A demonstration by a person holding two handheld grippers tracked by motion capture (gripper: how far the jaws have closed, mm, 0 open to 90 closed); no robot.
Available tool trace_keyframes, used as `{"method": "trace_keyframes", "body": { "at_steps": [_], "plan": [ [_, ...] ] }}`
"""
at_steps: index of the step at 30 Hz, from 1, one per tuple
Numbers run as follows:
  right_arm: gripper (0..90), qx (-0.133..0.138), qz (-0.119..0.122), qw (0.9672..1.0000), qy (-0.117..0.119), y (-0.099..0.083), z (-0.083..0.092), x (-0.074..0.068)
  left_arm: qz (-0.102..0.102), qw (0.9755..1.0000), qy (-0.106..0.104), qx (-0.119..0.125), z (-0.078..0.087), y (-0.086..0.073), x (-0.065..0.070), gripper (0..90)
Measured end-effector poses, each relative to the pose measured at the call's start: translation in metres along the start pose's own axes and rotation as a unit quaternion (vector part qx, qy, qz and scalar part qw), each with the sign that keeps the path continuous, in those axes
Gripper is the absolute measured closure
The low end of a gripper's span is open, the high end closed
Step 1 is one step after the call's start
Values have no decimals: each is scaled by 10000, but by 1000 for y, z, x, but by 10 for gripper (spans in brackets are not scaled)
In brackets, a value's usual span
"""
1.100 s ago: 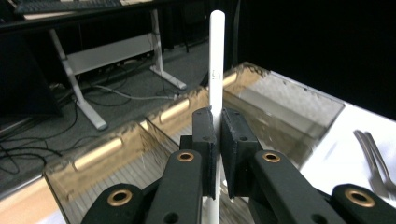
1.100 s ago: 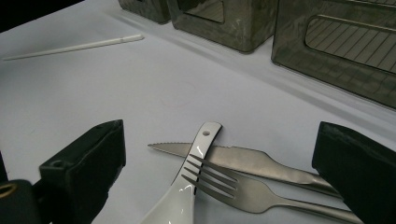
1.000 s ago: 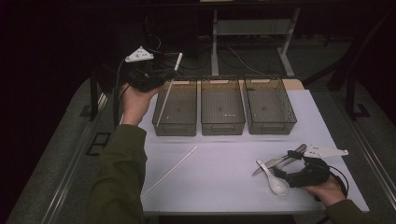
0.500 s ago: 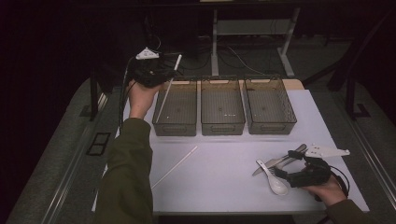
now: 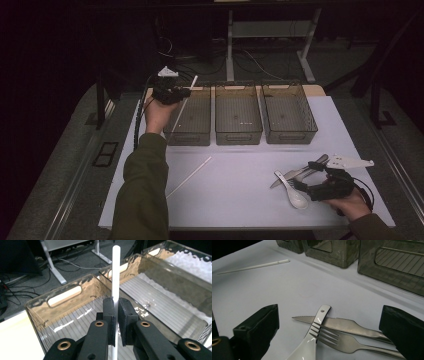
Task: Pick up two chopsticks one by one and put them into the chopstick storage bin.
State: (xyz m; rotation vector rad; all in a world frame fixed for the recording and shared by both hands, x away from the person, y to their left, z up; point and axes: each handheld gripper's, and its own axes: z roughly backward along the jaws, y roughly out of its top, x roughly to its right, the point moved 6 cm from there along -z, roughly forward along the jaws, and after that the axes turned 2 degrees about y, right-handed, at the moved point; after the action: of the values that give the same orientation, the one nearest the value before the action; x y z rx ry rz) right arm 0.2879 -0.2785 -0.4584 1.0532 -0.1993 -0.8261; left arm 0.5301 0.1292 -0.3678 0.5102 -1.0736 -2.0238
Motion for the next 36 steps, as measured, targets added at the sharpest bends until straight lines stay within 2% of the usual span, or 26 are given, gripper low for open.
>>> {"method": "trace_keyframes", "body": {
  "at_steps": [3, 8, 10, 18, 21, 26, 31, 36],
  "plan": [
    [28, 4, 14, 10000, 0, 0, 0, 0, 39, 10000, 30, -67, -5, -5, -1, 834],
    [28, 8, 7, 10000, 0, 0, 0, 0, 127, 9999, 58, -42, -10, -8, -2, 833],
    [28, -4, 6, 10000, 2, 0, 0, 0, 145, 9998, 148, -84, -16, -9, -2, 833],
    [28, 11, -1, 10000, 2, 0, 1, 0, 159, 9993, 292, -178, -33, -14, 0, 826],
    [28, 23, 5, 10000, 10, 0, 1, 1, 140, 9986, 411, -314, -40, -18, 2, 820],
    [28, 26, 4, 10000, 15, 0, 2, 0, 115, 9981, 477, -378, -42, -20, 2, 763],
    [28, 22, 10, 10000, 10, 0, 1, 0, 130, 9986, 409, -299, -39, -17, 5, 732],
    [28, 10, 20, 10000, -2, 0, 1, 0, 43, 9990, 326, -298, -33, -15, 8, 674]
  ]
}}
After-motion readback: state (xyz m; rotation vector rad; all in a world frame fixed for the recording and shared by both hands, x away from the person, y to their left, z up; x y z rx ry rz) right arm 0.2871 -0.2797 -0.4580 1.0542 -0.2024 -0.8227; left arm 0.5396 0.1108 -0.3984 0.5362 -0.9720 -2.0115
